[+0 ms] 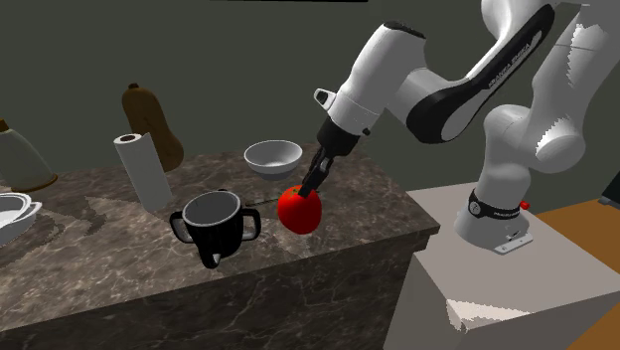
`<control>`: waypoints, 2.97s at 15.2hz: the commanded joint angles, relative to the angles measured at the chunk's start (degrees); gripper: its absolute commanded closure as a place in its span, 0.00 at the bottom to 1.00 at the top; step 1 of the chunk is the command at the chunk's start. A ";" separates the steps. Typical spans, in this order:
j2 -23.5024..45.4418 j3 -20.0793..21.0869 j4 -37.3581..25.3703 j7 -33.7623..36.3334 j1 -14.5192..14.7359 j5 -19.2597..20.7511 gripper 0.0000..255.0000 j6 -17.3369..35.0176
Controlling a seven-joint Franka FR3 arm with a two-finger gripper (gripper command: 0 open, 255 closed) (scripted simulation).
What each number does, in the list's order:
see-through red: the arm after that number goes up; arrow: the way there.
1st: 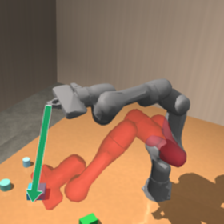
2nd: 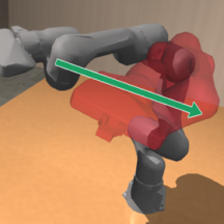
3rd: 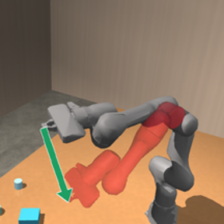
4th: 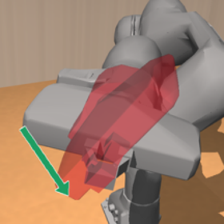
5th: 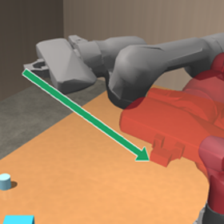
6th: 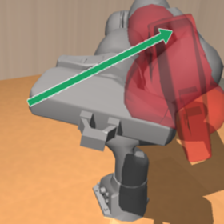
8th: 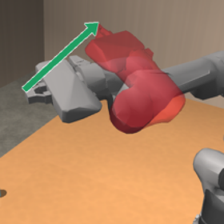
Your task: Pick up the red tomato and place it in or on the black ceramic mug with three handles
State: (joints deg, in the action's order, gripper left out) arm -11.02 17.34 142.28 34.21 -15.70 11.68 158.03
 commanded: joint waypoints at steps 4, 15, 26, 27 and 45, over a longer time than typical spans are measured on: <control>-2.32 -0.91 -1.94 -2.39 1.16 -2.66 1.00 -4.14; -6.27 -2.36 -7.01 -5.69 2.65 -5.96 1.00 -12.99; -8.50 -3.26 -13.52 -7.65 3.25 -7.54 1.00 -21.63; -8.62 -3.32 -14.18 -7.79 3.28 -7.63 1.00 -22.41; 24.80 -0.65 -60.64 -3.80 4.01 2.55 1.00 -37.21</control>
State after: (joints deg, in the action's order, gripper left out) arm 13.34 16.69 82.10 30.24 -11.82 14.04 120.83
